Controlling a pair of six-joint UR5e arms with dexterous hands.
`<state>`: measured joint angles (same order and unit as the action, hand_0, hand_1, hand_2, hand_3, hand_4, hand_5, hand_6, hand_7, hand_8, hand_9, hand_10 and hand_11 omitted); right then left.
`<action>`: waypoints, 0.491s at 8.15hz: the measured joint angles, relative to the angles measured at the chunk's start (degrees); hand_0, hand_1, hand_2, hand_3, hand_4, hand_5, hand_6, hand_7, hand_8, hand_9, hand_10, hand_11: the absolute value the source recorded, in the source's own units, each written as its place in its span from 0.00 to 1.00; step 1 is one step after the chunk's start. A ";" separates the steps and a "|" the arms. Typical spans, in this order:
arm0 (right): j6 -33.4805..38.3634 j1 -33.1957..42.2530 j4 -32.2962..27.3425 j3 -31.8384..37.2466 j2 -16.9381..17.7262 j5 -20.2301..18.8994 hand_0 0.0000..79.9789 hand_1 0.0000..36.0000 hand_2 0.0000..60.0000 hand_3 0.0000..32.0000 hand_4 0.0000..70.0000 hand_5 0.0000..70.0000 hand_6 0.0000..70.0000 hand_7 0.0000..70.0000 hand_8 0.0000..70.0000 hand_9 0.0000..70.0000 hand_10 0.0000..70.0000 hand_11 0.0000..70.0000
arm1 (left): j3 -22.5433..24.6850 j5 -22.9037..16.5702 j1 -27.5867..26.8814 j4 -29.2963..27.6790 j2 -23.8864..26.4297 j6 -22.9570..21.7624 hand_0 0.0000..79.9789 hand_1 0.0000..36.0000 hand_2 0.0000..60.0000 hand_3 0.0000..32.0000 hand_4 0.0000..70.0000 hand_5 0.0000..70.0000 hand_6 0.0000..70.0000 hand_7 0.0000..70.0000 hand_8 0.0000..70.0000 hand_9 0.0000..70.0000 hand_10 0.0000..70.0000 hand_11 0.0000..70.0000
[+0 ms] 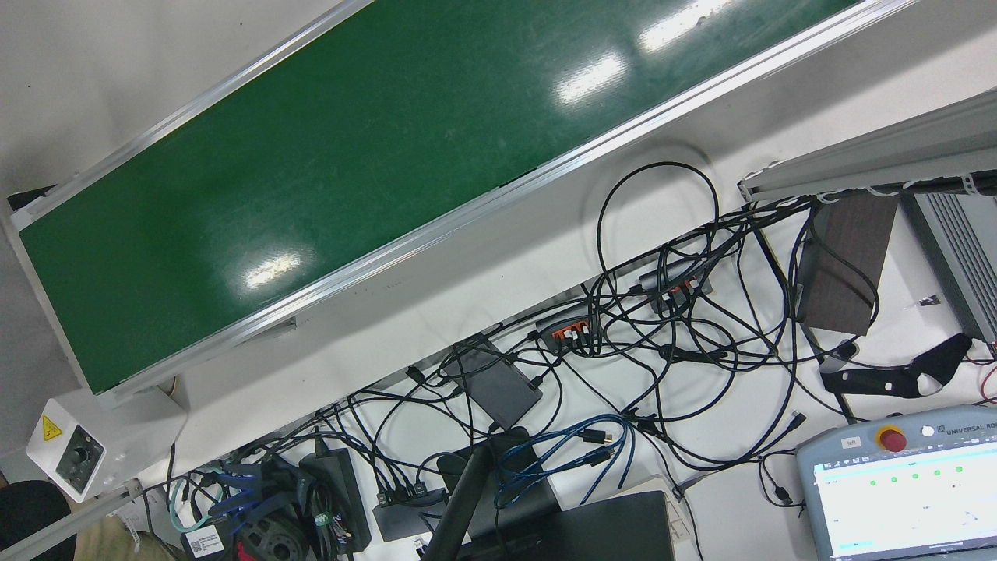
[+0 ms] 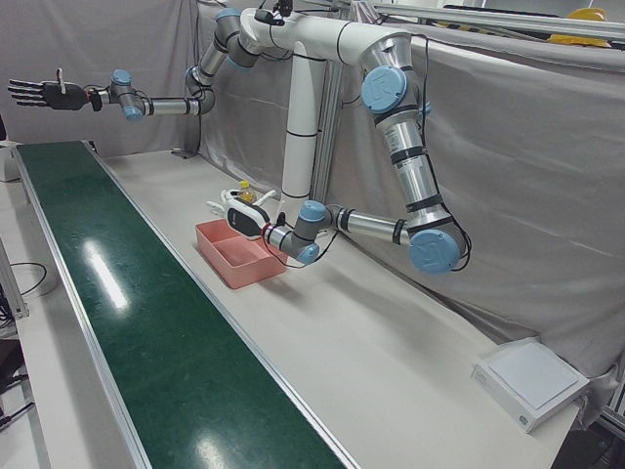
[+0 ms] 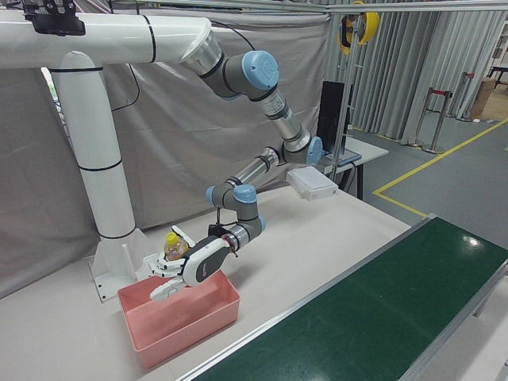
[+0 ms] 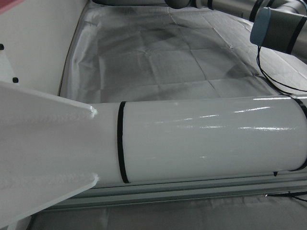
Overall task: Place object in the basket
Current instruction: 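Withdraw the open left hand from above the basket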
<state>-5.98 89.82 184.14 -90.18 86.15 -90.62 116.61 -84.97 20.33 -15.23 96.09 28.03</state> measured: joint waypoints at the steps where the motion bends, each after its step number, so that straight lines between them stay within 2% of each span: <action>1: 0.00 0.00 0.02 0.00 0.00 0.00 0.00 0.00 0.00 0.00 0.00 0.00 0.00 0.00 0.00 0.00 0.00 0.00 | 0.02 0.03 0.26 0.11 0.02 -0.13 0.58 0.00 0.00 0.00 0.16 0.01 0.00 0.08 0.02 0.00 0.00 0.00; 4: 0.00 0.00 0.00 0.00 -0.02 0.00 0.00 0.00 0.00 0.00 0.00 0.00 0.00 0.00 0.00 0.00 0.00 0.00 | 0.02 0.07 0.68 0.43 0.12 -1.11 0.58 0.00 0.00 0.00 0.15 0.01 0.00 0.07 0.01 0.00 0.00 0.00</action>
<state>-5.98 89.82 184.14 -90.17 86.14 -90.61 116.63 -84.90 21.00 -14.80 96.21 26.92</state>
